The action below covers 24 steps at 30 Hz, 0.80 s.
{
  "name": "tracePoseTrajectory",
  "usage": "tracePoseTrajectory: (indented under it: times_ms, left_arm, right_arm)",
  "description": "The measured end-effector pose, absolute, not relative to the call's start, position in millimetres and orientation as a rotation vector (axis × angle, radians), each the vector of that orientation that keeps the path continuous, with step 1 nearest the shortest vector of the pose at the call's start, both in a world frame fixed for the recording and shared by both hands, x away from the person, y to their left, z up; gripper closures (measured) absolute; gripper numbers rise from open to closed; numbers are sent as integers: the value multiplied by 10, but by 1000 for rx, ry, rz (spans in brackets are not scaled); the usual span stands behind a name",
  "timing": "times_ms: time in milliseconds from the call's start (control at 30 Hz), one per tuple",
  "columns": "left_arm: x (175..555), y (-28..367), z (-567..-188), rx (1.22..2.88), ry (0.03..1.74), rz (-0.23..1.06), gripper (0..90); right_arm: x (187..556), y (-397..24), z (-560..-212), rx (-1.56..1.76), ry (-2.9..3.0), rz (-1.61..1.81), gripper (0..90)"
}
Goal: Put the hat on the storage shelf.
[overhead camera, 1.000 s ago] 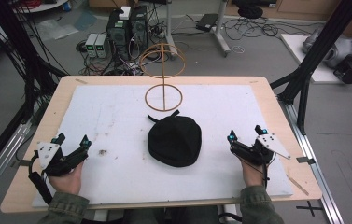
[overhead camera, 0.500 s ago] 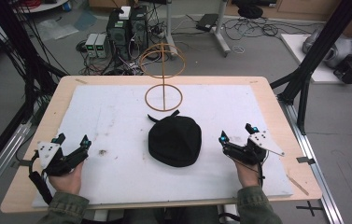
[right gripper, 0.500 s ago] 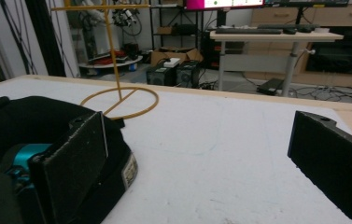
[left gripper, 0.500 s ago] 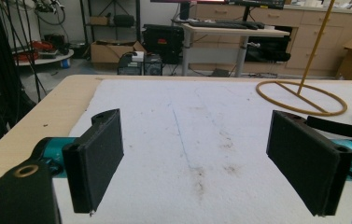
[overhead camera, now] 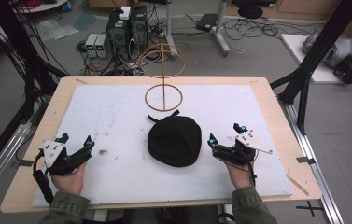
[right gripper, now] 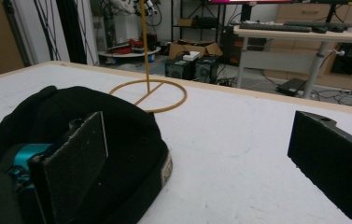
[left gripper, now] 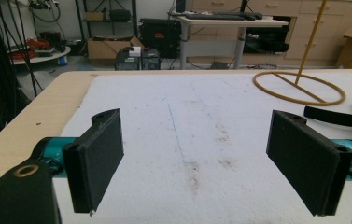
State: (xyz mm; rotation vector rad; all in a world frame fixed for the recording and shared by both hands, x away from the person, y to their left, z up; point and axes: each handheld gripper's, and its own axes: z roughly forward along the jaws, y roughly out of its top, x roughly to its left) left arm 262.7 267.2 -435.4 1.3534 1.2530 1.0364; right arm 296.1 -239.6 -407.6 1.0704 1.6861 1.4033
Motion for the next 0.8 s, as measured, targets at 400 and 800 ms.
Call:
tracePoseTrajectory:
  times_ms: [400,800]
  left_arm:
    - [2640,2648,-4360,1371,1250,1034,191]
    - [2646,2650,-4364,1374,1257,1030,191]
  right_arm:
    - [2993,-2119,-4082,1020,1773,1412,38]
    - [3016,-1893,-4132,972,1892,1404,38]
